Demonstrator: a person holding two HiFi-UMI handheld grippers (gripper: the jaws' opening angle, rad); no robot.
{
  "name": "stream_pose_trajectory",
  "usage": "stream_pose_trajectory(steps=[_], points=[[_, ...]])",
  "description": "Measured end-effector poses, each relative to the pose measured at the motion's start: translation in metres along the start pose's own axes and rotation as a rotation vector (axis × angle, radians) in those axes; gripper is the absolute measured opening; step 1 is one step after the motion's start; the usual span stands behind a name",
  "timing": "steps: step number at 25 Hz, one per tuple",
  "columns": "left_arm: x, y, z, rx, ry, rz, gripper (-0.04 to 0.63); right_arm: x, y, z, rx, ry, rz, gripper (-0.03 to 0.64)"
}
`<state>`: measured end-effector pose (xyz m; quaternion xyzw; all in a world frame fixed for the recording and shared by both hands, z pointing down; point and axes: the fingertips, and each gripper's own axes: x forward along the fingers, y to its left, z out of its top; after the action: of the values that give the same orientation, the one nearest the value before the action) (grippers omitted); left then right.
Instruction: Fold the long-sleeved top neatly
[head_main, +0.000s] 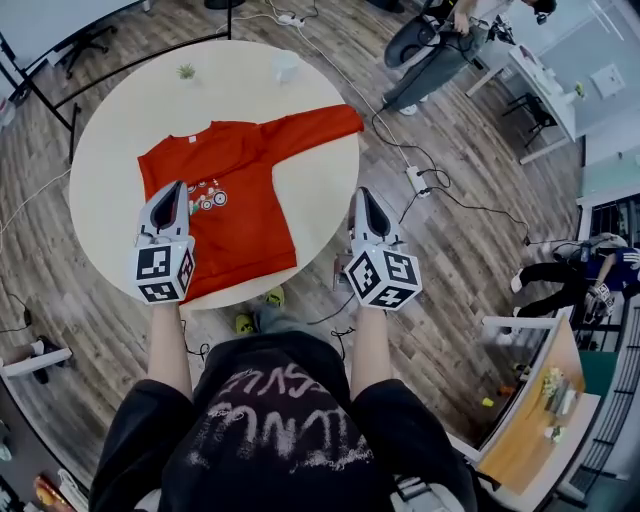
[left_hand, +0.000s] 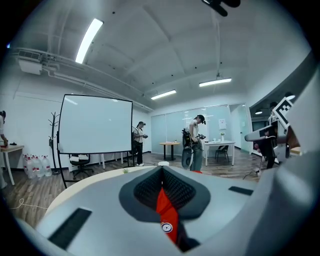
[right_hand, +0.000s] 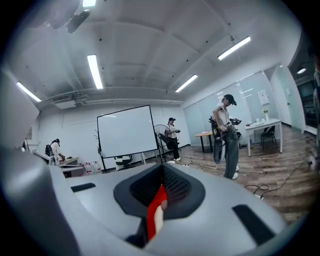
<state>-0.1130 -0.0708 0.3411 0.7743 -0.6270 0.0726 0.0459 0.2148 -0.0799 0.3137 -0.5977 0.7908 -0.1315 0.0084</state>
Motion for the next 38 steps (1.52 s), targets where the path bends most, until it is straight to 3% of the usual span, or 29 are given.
stream_pose_trajectory(steps=[9, 24, 30, 38], points=[[-0.02, -0.024, 0.002, -0.009, -0.023, -0.073, 0.012, -0.039, -0.002, 0.006, -0.035, -0.02, -0.048, 0.005], [-0.007, -0.06, 0.01, 0.021, -0.029, -0.135, 0.012, -0.065, -0.039, 0.017, -0.024, -0.054, -0.124, 0.006], [0.005, -0.059, 0.001, 0.011, 0.004, -0.129, 0.012, -0.048, -0.057, 0.016, -0.01, -0.037, -0.128, 0.011], [0.048, -0.061, -0.015, 0.027, 0.059, -0.074, 0.012, 0.02, -0.1, 0.008, 0.003, 0.03, -0.066, 0.106]])
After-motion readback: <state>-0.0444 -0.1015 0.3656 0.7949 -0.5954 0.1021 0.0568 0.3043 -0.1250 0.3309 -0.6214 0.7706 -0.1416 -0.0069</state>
